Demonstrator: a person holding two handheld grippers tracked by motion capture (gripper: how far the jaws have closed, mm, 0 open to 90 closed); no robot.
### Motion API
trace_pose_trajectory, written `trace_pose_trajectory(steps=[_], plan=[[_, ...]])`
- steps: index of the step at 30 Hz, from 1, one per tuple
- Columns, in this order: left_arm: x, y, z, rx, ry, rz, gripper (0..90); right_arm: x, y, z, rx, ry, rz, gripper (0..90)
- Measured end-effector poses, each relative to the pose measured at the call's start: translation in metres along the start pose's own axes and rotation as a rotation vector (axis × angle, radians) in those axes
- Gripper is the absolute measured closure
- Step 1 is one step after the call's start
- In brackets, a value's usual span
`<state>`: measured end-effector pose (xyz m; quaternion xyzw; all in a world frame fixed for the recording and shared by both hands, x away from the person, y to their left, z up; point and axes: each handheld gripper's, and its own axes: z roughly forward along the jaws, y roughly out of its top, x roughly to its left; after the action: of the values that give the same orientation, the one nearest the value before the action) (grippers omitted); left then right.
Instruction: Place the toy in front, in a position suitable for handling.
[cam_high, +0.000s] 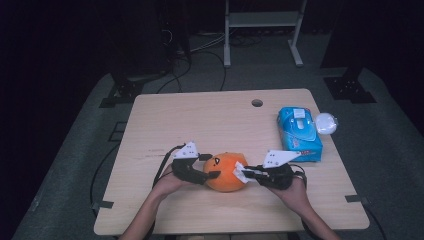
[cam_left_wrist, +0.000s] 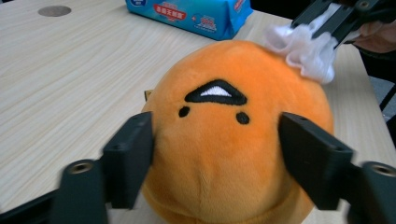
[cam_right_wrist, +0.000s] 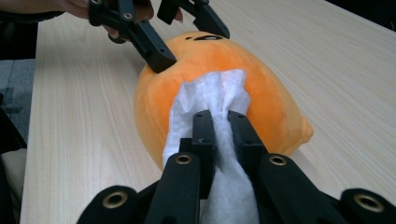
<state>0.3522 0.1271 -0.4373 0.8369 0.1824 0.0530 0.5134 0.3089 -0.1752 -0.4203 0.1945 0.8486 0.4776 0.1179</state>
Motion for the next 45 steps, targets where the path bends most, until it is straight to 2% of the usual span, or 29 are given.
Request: trace_pose_trajectory(steps=[3,5,8,11,15,16,18,19,21,23,25,26,29,31,33,36,38,41,45], plan=[[-0.001,0.002,0.0,-0.007,-0.015,-0.01,20.5,0.002,0.002,0.002,0.0,0.007,-0.001,81.7],[-0.001,0.001,0.001,-0.016,-0.026,-0.013,20.8,0.006,0.005,0.003,-0.013,0.019,-0.003,81.6],[-0.002,0.001,0.002,-0.002,-0.023,0.012,27.1,0.013,0.011,0.008,-0.022,0.047,-0.011,81.6],[0.0,0.0,-0.001,0.019,-0.009,0.024,32.0,0.015,0.015,0.01,-0.016,0.024,-0.042,81.6],[0.005,-0.007,-0.004,0.015,-0.018,0.009,33.8,0.003,0.01,0.003,-0.021,-0.011,-0.008,81.7],[0.006,-0.008,-0.005,0.016,-0.022,0.005,34.1,-0.003,0.006,0.001,-0.024,-0.019,0.014,81.7],[0.007,-0.008,-0.005,0.017,-0.023,0.006,34.0,-0.01,0.002,-0.002,-0.037,-0.009,0.064,81.7],[0.006,-0.007,-0.004,0.02,-0.022,0.009,34.0,-0.012,0.001,-0.002,-0.036,-0.008,0.067,81.7],[0.004,-0.005,-0.005,0.024,-0.028,0.005,32.4,-0.011,0.002,-0.001,-0.033,-0.01,0.063,81.7],[0.002,-0.001,-0.006,0.022,-0.031,-0.002,23.3,-0.006,0.003,0.001,-0.026,-0.005,0.044,81.7],[0.0,0.004,-0.007,-0.026,-0.042,-0.007,19.2,-0.001,0.004,0.003,-0.017,0.003,0.022,81.7],[-0.001,0.006,-0.007,-0.037,-0.05,-0.007,19.3,0.001,0.004,0.004,-0.016,0.009,0.015,81.7],[-0.005,0.005,0.0,0.009,-0.031,0.033,26.5,0.007,0.007,0.005,-0.021,0.031,0.0,81.7],[-0.002,0.002,0.0,0.003,-0.032,0.022,31.0,0.01,0.01,0.004,-0.016,0.019,-0.024,81.7],[0.0,-0.001,-0.003,0.009,-0.028,0.018,32.7,0.007,0.01,0.001,-0.031,0.01,-0.009,81.7],[0.001,-0.004,-0.005,0.008,-0.043,0.019,33.8,-0.003,0.008,-0.005,-0.059,-0.013,0.04,81.7],[0.001,-0.005,-0.006,0.009,-0.05,0.024,34.1,-0.009,0.005,-0.006,-0.051,-0.043,0.058,81.7],[0.001,-0.006,-0.006,0.006,-0.052,0.021,34.1,-0.015,-0.001,-0.003,-0.029,-0.053,0.089,81.6],[-0.004,-0.005,-0.003,0.009,-0.06,0.044,34.0,-0.008,-0.001,0.004,-0.011,-0.044,0.067,81.6]])
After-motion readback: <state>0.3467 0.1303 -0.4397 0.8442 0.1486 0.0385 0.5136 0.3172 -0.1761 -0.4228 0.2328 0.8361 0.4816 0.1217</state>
